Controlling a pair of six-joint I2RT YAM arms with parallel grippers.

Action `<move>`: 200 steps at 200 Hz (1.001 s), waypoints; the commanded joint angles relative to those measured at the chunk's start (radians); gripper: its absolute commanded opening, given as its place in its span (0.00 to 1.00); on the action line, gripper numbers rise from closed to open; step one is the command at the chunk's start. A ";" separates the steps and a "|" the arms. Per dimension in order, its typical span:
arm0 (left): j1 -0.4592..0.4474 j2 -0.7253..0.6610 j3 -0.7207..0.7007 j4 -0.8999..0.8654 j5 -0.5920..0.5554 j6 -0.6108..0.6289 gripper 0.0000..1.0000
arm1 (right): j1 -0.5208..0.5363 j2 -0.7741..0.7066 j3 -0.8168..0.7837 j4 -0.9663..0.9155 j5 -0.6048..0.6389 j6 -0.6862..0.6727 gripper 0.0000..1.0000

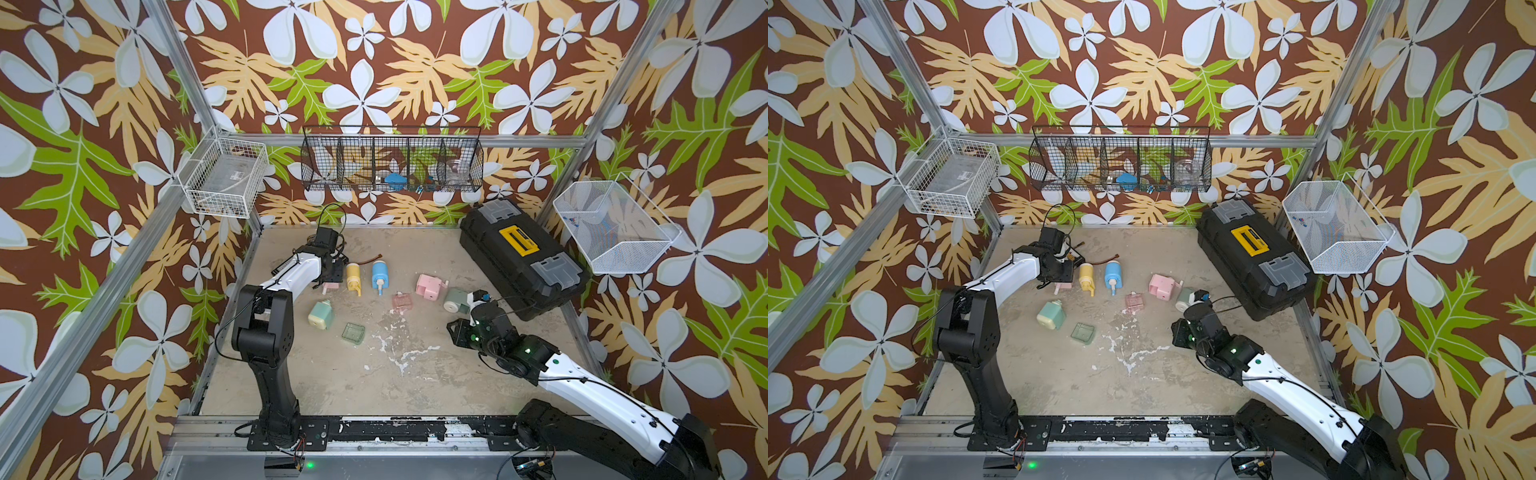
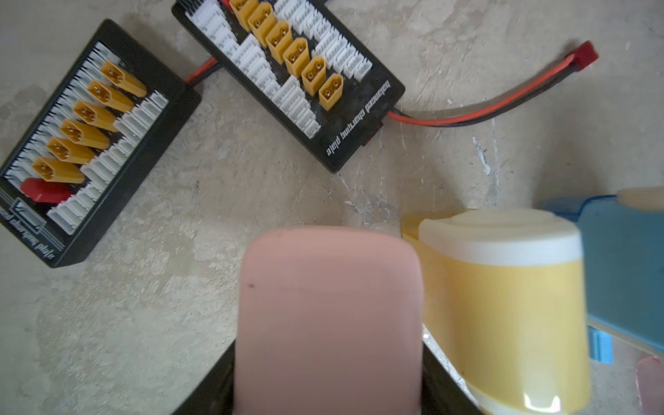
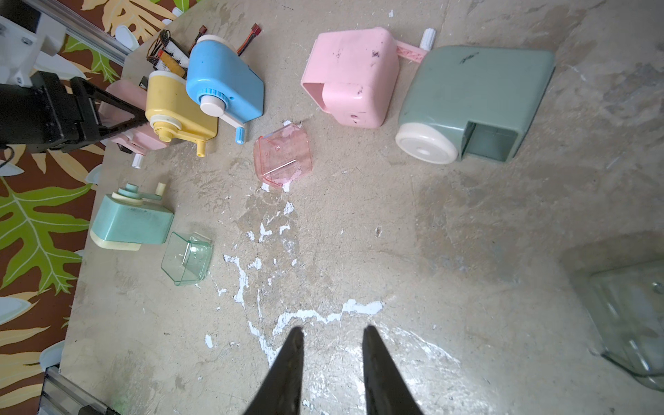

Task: Put the tray back into the pencil sharpener
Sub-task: Place the pencil sharpener at the center of the board.

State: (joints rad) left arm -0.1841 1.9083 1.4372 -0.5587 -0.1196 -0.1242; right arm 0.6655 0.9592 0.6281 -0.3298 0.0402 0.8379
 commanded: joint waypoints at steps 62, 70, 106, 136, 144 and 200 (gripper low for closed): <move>0.003 0.043 -0.005 0.047 -0.008 -0.008 0.24 | -0.009 0.006 -0.008 0.020 -0.014 0.000 0.30; 0.003 0.042 -0.007 0.053 -0.014 -0.012 0.26 | -0.010 0.003 -0.011 0.021 -0.014 0.001 0.30; 0.002 0.045 -0.022 0.070 -0.031 -0.020 0.37 | -0.010 0.001 -0.013 0.025 -0.015 0.003 0.30; 0.002 0.044 -0.041 0.085 -0.029 -0.024 0.49 | -0.011 0.003 -0.016 0.032 -0.019 0.004 0.30; 0.002 0.046 -0.043 0.085 -0.028 -0.022 0.52 | -0.011 0.004 -0.016 0.033 -0.021 0.004 0.30; 0.002 0.036 -0.058 0.098 -0.035 -0.022 0.65 | -0.011 0.013 -0.015 0.046 -0.031 0.002 0.31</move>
State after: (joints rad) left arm -0.1844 1.9465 1.3846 -0.4507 -0.1421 -0.1505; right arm 0.6552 0.9676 0.6132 -0.3000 0.0143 0.8375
